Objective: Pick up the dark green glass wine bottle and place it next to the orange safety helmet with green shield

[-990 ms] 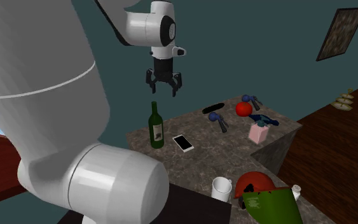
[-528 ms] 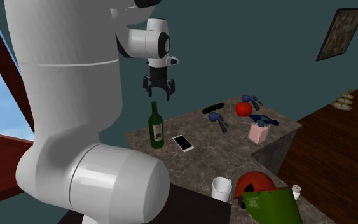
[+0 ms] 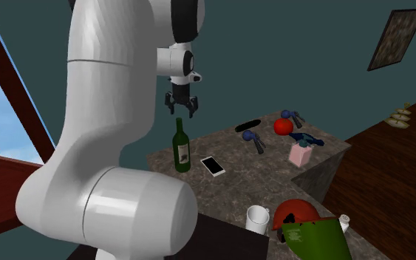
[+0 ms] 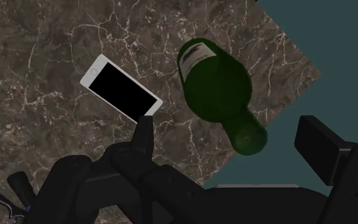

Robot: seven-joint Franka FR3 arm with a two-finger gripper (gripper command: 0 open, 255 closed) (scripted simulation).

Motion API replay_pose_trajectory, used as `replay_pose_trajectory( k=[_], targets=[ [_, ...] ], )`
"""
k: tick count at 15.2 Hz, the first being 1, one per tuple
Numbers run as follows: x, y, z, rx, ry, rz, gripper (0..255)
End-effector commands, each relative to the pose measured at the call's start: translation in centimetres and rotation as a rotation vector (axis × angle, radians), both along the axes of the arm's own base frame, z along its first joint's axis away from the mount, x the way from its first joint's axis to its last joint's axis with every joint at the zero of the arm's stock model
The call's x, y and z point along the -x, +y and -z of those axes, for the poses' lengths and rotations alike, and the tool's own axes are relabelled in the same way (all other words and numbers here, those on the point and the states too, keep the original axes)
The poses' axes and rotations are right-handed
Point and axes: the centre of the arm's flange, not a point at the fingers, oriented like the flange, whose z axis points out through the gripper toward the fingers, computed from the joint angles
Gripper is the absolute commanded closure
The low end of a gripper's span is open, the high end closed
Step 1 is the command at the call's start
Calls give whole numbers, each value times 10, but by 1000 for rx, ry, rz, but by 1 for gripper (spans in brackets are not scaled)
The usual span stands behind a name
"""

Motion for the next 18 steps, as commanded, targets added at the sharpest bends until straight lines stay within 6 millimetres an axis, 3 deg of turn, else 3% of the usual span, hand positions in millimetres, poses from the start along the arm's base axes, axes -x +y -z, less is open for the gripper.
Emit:
replay_pose_trajectory(
  k=[1,3,11,18],
  targets=[
    [-17,15,17,-3,0,4,0],
    [-34,29,31,-7,-1,7,0],
    [-34,32,71,-7,-1,7,0],
    [-34,32,71,-7,-1,7,0]
  ],
)
